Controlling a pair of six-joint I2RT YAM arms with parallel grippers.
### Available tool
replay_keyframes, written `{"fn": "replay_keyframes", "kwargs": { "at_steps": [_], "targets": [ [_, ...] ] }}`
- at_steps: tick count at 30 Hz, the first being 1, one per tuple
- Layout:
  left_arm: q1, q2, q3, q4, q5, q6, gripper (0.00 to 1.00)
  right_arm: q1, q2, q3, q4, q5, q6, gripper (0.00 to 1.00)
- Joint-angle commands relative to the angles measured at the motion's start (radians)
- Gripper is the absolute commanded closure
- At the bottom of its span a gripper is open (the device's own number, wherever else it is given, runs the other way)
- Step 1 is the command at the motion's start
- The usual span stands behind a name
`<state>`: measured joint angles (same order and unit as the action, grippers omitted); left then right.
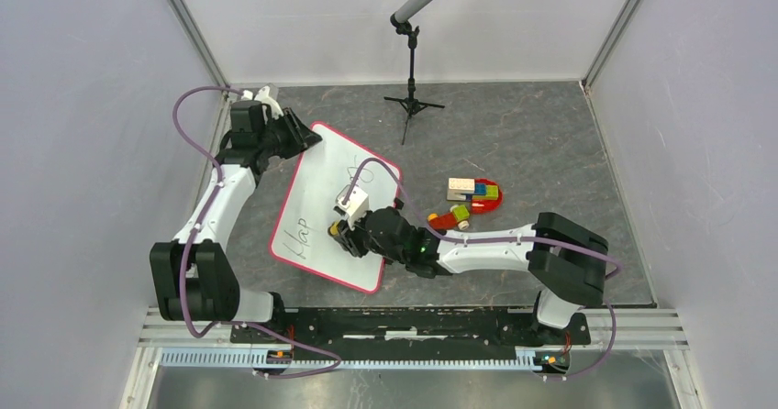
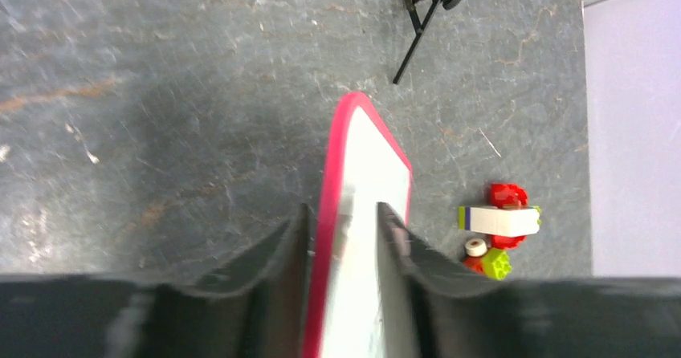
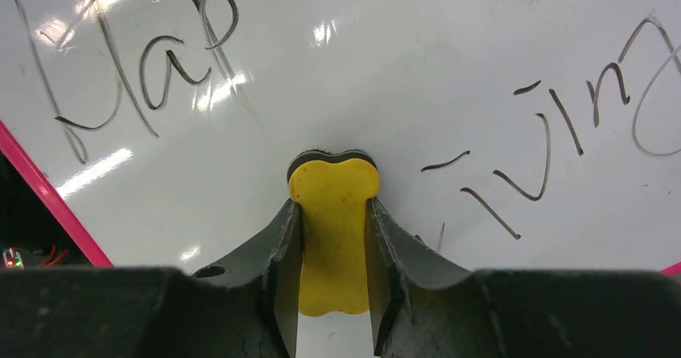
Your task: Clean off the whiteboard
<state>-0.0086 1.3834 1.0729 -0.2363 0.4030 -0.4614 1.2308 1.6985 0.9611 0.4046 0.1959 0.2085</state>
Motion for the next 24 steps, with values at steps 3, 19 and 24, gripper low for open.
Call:
{"fn": "replay_keyframes", "kwargs": {
  "at_steps": [3,19,24],
  "targets": [
    [-0.017,-0.056,-0.025,-0.059,-0.063,-0.054,0.36,0.007,-0.018,0.002,-0.114,-0.015,-0.001,0.80],
    [-0.011,-0.329,-0.165,-0.248,-0.217,0.023,0.19,0.007,0.013,0.099,-0.126,-0.057,-0.016,0.80],
    [-0.011,-0.338,-0.193,-0.252,-0.185,0.053,0.40,0.008,0.026,0.130,-0.113,-0.064,-0.013,0.80]
  ]
}}
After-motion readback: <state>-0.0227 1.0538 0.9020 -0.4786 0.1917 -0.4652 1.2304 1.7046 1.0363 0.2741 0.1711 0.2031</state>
